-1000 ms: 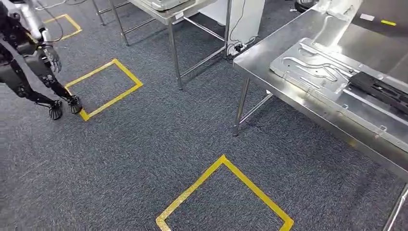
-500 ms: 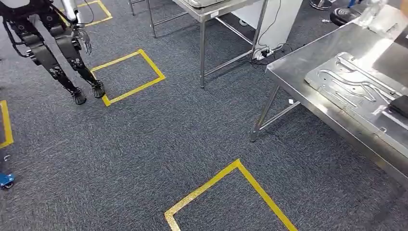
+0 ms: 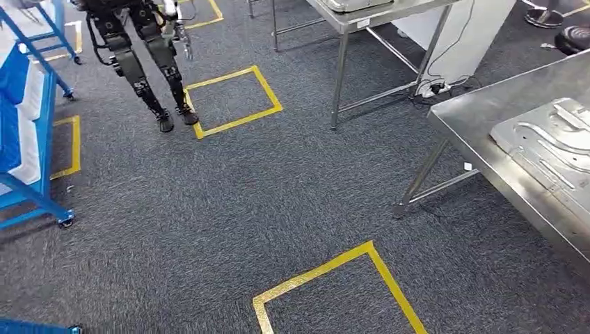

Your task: Take the parts from the cabinet and place them on the table.

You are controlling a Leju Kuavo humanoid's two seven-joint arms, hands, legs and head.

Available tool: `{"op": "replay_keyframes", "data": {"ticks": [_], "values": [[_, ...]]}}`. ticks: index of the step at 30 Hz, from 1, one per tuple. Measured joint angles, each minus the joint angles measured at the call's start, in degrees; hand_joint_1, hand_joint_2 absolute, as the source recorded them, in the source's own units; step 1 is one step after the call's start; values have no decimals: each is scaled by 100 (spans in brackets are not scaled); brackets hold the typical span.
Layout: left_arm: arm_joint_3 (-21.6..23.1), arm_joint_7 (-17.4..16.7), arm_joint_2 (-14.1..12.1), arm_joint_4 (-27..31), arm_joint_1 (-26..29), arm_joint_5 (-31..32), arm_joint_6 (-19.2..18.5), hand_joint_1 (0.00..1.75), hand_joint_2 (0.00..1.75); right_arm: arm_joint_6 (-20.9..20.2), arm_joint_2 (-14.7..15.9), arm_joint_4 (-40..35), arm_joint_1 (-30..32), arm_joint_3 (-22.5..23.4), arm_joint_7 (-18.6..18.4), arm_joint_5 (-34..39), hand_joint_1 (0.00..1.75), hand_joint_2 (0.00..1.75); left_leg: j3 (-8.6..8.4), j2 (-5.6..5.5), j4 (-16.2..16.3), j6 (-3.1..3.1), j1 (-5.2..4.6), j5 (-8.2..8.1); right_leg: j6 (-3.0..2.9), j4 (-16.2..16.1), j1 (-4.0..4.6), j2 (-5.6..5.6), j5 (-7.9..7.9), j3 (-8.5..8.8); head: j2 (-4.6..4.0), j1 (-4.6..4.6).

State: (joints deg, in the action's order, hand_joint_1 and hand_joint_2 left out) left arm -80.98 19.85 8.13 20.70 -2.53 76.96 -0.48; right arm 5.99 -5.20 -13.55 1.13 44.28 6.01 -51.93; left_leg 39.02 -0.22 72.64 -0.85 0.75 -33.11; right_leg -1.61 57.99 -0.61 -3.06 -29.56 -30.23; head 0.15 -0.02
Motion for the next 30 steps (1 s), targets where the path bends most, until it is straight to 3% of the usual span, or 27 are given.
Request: {"op": "replay_keyframes", "data": {"ticks": [1,2,3,7,8,9,10,12,13,14,15,17,18,19,20,22,23,24,25,26,28,29,30], "values": [[0,-9,-2,0,7,2,7,0,0,0,0,0,-8,-2,-22,-20,0,0,-250,32,-464,16,-1,234,10,5,0,-56,-13,15,0,-2],[0,-9,-7,0,7,2,9,0,0,0,0,0,-16,-2,-42,-39,0,0,-548,144,-1001,46,-8,457,25,7,0,-114,-28,42,0,0],[0,-9,-15,0,-5,4,11,0,0,0,-2,0,-17,-2,-55,-70,0,0,-771,422,-1453,92,-39,481,46,8,13,-174,-44,63,0,0],[0,-11,-20,-4,10,7,15,0,0,-35,-7,11,-77,-7,-125,-118,0,0,-734,232,-1486,196,-105,494,159,-19,31,-342,-60,111,0,0],[0,-13,-20,-4,12,7,17,0,0,-44,-9,11,-94,-11,-133,-133,0,0,-811,169,-1571,259,-41,551,214,-11,39,-330,-90,130,0,0],[0,-13,-11,-15,15,7,17,0,0,-48,-7,18,-85,-11,-155,-142,0,0,-827,133,-1612,272,-42,578,246,85,6,-33,-178,114,0,4],[0,-17,-13,-24,9,9,20,0,0,-50,-7,20,-76,-11,-155,-159,0,0,-812,84,-1613,313,-33,601,241,393,3,185,-412,-38,0,2],[0,-17,-13,-26,-13,11,22,0,0,-70,-7,39,-63,-11,-175,-170,0,0,-787,-17,-1608,332,-42,609,246,1284,-11,287,-847,-475,0,2],[0,-19,-13,-30,-12,17,24,0,0,-77,-11,48,-60,-11,-179,-177,0,0,-781,-86,-1602,333,-46,610,254,1658,-16,293,-941,-671,0,2],[0,-22,-15,-33,-9,28,24,0,0,-79,-13,55,-56,-11,-184,-188,0,0,-782,-156,-1596,332,-47,609,260,1755,-20,293,-879,-739,0,2],[0,-26,-15,-37,-4,31,22,0,0,-79,-13,61,-56,-11,-190,-190,0,0,-790,-237,-1584,329,-46,607,261,1570,-29,297,-678,-676,0,2],[0,-28,-13,-55,-3,37,22,0,0,-79,-13,63,-49,-13,-194,-203,0,0,-797,-394,-1543,298,-37,587,253,636,-58,365,-106,-265,0,2],[0,-28,-13,-61,-2,39,22,0,0,-79,-13,63,-36,-13,-199,-203,0,0,-774,-460,-1509,267,-30,566,241,164,-85,593,36,-80,0,2],[0,-28,-13,-68,-13,39,22,0,0,-79,-13,74,-34,-13,-210,-203,0,0,-730,-509,-1445,223,-62,550,241,98,-76,824,-26,-64,0,2],[0,-28,-13,-68,-15,37,22,0,0,-79,-13,79,-50,-15,-210,-205,0,0,-704,-559,-1461,188,-40,567,215,121,-64,719,-10,-80,0,0],[0,-28,-13,-72,1,39,22,0,0,-81,-15,79,-62,-17,-212,-205,0,0,-687,-657,-1491,115,-8,592,165,115,-11,639,-10,-68,0,2],[0,-28,-17,-74,2,39,22,0,0,-81,-17,79,-74,-24,-216,-205,0,0,-665,-722,-1490,71,-11,590,105,54,-57,562,20,-46,0,0],[0,-28,-24,-77,6,39,24,0,0,-83,-26,79,-70,-28,-230,-205,0,0,-661,-526,-1402,73,-3,530,69,18,-64,466,43,-20,0,0],[0,-31,-22,-81,2,37,24,0,0,-85,-31,79,-60,-28,-234,-208,0,0,-541,-245,-1155,60,-22,352,12,-5,-57,411,46,-13,0,-2],[0,-33,-20,-90,-6,42,22,0,0,-90,-33,79,-54,-28,-243,-214,0,0,-324,-113,-720,35,-14,107,-3,-7,-41,332,46,-23,0,0],[2,-33,-17,-101,-23,39,22,0,0,-101,-42,90,-47,-28,-251,-232,0,0,110,-32,196,0,4,-287,-19,-2,-12,169,34,-29,0,0],[0,-35,-20,-105,-16,41,22,0,0,-101,-46,90,-48,-31,-260,-238,0,0,210,-18,415,-10,4,-299,-18,0,-6,86,29,-32,0,0],[0,-42,-20,-105,-6,42,22,0,0,-101,-48,92,-52,-31,-264,-242,0,0,139,-12,281,-10,4,-162,-12,0,-5,10,20,-24,0,-2]]}}
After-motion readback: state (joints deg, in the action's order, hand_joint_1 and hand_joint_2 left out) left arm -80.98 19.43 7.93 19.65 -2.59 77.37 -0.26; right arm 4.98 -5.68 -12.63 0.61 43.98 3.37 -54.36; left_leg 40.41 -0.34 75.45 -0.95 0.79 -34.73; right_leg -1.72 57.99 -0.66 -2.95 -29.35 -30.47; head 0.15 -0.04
